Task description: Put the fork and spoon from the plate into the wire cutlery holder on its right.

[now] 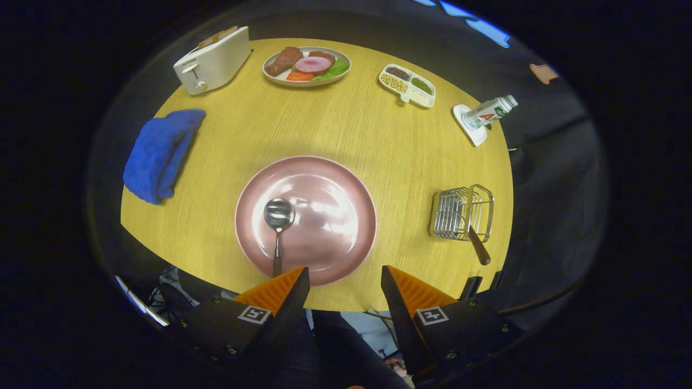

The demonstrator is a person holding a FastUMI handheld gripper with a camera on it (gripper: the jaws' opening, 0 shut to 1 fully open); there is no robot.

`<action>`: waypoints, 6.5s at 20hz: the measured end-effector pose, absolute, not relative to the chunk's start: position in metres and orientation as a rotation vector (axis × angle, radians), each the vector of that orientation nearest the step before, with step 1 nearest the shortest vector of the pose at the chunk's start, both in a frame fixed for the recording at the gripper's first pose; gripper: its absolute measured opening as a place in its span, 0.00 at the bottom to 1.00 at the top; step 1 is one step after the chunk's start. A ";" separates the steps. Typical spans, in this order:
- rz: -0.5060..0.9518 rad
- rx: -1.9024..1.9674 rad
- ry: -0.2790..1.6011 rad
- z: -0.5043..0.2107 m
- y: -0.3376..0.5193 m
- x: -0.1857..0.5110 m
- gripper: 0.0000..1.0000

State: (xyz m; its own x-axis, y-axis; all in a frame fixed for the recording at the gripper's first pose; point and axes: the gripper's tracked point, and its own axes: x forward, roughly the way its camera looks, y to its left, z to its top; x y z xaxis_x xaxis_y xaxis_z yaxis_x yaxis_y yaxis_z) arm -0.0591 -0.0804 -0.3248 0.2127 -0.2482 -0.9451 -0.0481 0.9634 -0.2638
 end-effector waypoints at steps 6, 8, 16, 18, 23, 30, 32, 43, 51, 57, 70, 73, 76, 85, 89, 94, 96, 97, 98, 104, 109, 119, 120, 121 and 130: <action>-0.084 -0.227 1.398 -0.364 -0.047 -0.062 0.83; -0.074 -0.232 1.409 -0.374 -0.040 -0.061 0.83; -0.052 -0.224 1.436 -0.401 -0.030 -0.050 0.82; -0.056 -0.220 1.435 -0.407 -0.032 -0.047 0.78; -0.027 -0.196 1.452 -0.420 -0.028 -0.047 0.42; 0.002 -0.168 1.457 -0.423 -0.019 -0.044 0.09; -0.007 -0.169 1.462 -0.423 -0.022 -0.047 0.02; -0.105 -0.166 1.429 -0.384 -0.047 -0.035 0.02; -0.240 -0.166 1.361 -0.327 -0.095 -0.022 0.02; -0.383 -0.175 1.352 -0.286 -0.148 -0.033 0.02; -0.616 -0.093 1.394 -0.244 -0.267 -0.055 0.02; -0.631 -0.060 1.436 -0.256 -0.287 -0.064 0.02; -0.624 -0.037 1.467 -0.264 -0.298 -0.066 0.02; -0.553 0.019 1.567 -0.302 -0.311 -0.063 0.02; -0.511 0.027 1.624 -0.314 -0.309 -0.061 0.01; -0.487 0.039 1.637 -0.319 -0.311 -0.057 0.02; -0.475 0.043 1.621 -0.316 -0.312 -0.050 0.08; -0.470 0.049 1.613 -0.316 -0.310 -0.049 0.08; -0.483 0.015 1.619 -0.311 -0.314 -0.051 0.18; -0.484 0.001 1.542 -0.295 -0.325 -0.043 0.67; -0.493 0.032 1.496 -0.287 -0.323 -0.042 0.78; -0.456 0.076 1.082 -0.252 -0.314 0.014 0.78; -0.450 0.074 1.023 -0.245 -0.313 0.019 0.78; -0.447 0.072 0.963 -0.236 -0.312 0.026 0.78; -0.328 0.046 0.280 -0.106 -0.277 0.068 0.78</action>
